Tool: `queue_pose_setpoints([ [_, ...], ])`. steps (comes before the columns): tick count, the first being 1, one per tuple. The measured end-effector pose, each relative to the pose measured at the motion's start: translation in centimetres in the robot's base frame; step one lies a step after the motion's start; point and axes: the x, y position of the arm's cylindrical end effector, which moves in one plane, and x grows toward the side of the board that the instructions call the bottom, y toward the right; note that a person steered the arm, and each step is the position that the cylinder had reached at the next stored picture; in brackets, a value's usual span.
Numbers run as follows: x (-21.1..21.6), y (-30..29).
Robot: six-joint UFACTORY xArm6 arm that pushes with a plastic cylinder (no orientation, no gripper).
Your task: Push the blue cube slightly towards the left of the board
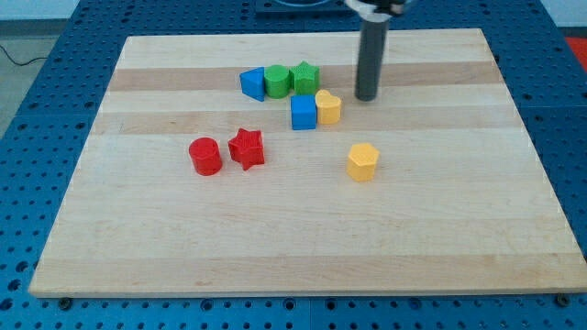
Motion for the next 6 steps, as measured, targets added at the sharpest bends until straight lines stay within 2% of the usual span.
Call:
queue_pose_setpoints([
  [1,3.5,0.2],
  [2,4.8,-3.0],
  [4,3.8,-9.8],
  [5,4.9,-10.1],
  [6,5.8,-6.6],
])
